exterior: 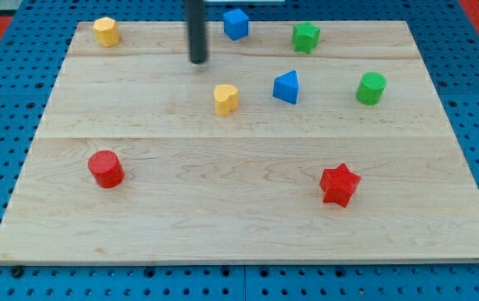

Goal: Slide the blue cube close to the green star

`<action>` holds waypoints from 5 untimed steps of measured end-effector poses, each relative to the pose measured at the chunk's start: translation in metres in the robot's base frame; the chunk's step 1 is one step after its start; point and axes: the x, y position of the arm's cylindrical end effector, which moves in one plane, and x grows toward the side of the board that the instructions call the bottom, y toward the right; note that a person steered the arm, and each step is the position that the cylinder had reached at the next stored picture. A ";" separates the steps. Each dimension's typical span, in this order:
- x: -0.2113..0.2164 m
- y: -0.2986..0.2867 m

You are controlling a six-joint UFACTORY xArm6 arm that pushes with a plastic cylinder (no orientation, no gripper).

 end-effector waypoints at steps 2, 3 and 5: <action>-0.071 -0.018; -0.070 0.023; 0.016 0.177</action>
